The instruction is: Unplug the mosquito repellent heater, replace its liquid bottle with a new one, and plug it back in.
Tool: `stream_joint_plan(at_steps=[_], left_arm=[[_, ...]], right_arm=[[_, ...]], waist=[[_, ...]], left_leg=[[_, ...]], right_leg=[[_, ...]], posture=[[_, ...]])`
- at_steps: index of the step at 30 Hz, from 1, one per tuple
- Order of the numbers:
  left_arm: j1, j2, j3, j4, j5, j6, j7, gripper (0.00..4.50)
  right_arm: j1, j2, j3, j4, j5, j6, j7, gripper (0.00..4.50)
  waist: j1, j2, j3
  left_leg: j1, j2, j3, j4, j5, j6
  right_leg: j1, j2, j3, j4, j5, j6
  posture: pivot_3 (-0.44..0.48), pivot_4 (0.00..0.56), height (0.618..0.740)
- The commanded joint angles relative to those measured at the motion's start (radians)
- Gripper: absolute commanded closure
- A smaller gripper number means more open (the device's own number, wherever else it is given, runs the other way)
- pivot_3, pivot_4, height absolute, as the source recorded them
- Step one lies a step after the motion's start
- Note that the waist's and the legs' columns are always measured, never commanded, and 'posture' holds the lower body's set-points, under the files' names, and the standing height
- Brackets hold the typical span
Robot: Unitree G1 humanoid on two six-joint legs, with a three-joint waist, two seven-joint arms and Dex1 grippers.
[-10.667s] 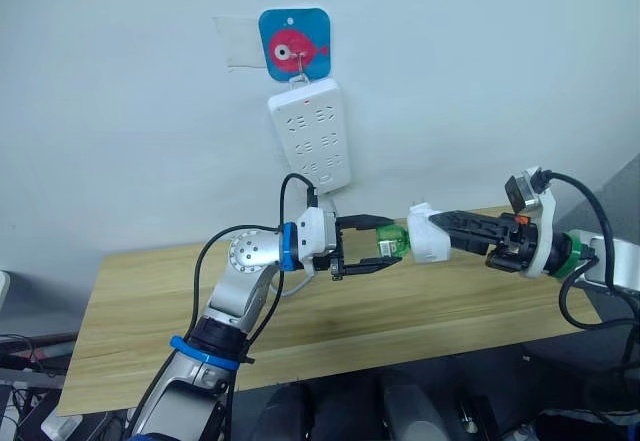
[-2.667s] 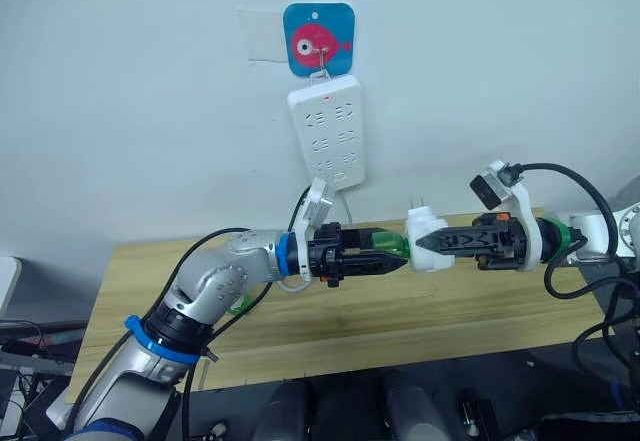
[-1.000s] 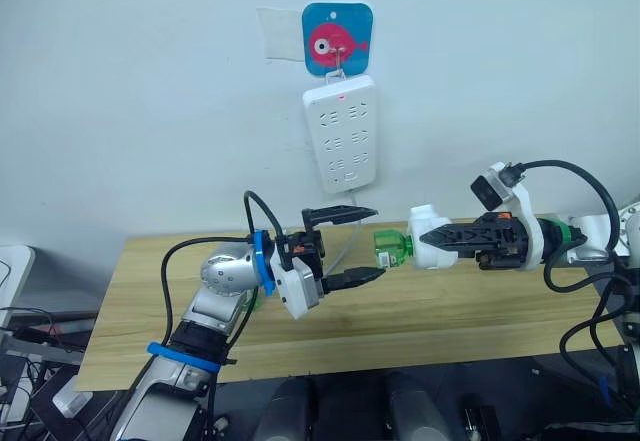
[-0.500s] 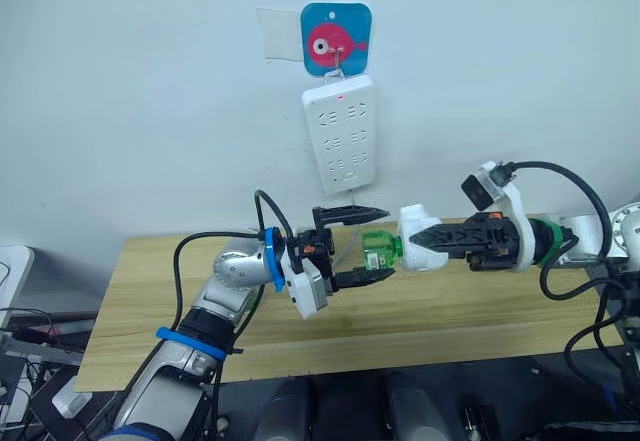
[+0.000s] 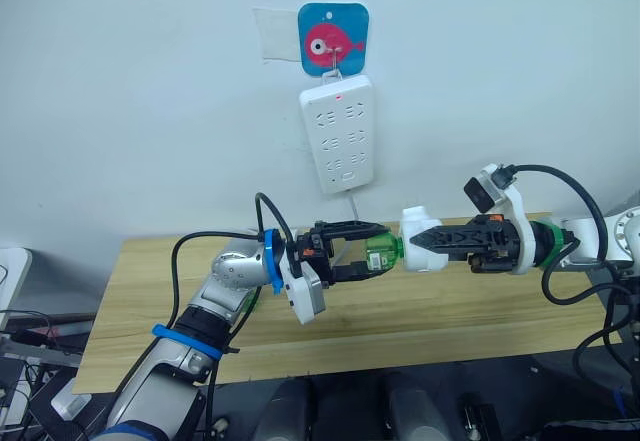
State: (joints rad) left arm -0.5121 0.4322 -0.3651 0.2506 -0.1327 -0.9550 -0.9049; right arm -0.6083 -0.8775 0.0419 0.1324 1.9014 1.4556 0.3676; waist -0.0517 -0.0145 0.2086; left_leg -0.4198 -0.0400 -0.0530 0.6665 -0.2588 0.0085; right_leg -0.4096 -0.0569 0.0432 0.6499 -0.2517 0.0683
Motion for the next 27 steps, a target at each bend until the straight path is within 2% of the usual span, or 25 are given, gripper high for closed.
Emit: stream_joint_plan(at_steps=[1,4,7,10,11,14,16,20,27], left_arm=[[0.051,0.043,-0.041,-0.221,-0.345,0.547,-0.051,2.24],[0.054,0.116,-0.007,-0.406,-0.673,1.042,-0.012,2.24],[0.035,0.129,0.071,-0.442,-0.896,1.341,0.076,2.24],[0.032,0.157,0.134,-0.42,-1.179,1.652,0.132,2.24],[0.032,0.16,0.154,-0.401,-1.267,1.735,0.162,2.24],[0.039,0.158,0.206,-0.336,-1.425,1.896,0.238,2.24],[0.046,0.155,0.235,-0.307,-1.484,1.965,0.273,2.24],[0.057,0.129,0.286,-0.28,-1.473,2.016,0.328,2.24],[0.086,0.152,0.364,-0.315,-1.487,2.122,0.31,2.24]], right_arm=[[-0.007,-0.028,-0.023,-0.028,-0.006,0.016,0.043,1.47],[-0.011,-0.05,-0.033,-0.036,-0.04,0.039,0.087,1.47],[-0.012,-0.065,-0.04,-0.054,-0.068,0.054,0.132,1.47],[-0.014,-0.066,-0.035,-0.064,-0.075,0.052,0.151,1.47],[-0.014,-0.065,-0.034,-0.069,-0.076,0.049,0.153,1.47],[-0.009,-0.069,-0.032,-0.082,-0.074,0.044,0.156,1.47],[-0.004,-0.072,-0.034,-0.089,-0.073,0.04,0.154,1.47],[0.014,-0.094,-0.043,-0.09,-0.064,0.036,0.146,1.47],[0.022,-0.147,-0.081,-0.016,-0.143,0.033,0.149,1.47]], waist=[[-0.004,0.0,0.0],[-0.007,0.0,0.0],[-0.009,0.0,0.0],[-0.011,0.0,0.0],[-0.013,0.0,0.0],[-0.014,0.0,0.0],[-0.013,0.0,0.0],[-0.008,0.0,0.0],[-0.006,0.0,0.0]], left_leg=[[0.0,0.0,0.0,0.0,0.0,0.0],[-0.001,0.001,-0.003,0.001,0.0,0.0],[-0.001,0.002,-0.004,0.001,0.0,0.0],[-0.001,0.001,-0.004,0.001,0.0,0.0],[-0.001,0.001,-0.004,0.001,0.0,0.0],[0.0,0.001,-0.004,0.001,0.0,0.0],[0.0,0.0,-0.004,0.002,0.0,0.0],[0.0,0.0,-0.003,0.002,0.0,0.0],[0.0,0.0,-0.002,0.002,0.0,0.0]], right_leg=[[0.0,0.0,0.0,0.0,0.0,0.0],[0.0,-0.002,-0.001,0.0,0.0,0.0],[0.0,0.001,-0.002,0.0,0.0,0.0],[0.0,0.003,-0.002,0.0,0.0,0.0],[0.0,0.003,-0.002,0.0,-0.001,0.001],[0.0,0.003,-0.002,0.001,-0.001,0.001],[0.0,0.003,-0.002,0.001,-0.001,0.001],[0.0,0.002,-0.001,0.001,-0.001,0.001],[0.0,0.002,-0.001,0.001,-0.001,0.0]], posture=[[-0.11,0.196,0.74],[-0.107,0.2,0.74],[-0.101,0.198,0.74],[-0.1,0.196,0.74],[-0.1,0.196,0.74],[-0.103,0.193,0.74],[-0.104,0.192,0.74],[-0.11,0.193,0.74],[-0.104,0.205,0.74]])
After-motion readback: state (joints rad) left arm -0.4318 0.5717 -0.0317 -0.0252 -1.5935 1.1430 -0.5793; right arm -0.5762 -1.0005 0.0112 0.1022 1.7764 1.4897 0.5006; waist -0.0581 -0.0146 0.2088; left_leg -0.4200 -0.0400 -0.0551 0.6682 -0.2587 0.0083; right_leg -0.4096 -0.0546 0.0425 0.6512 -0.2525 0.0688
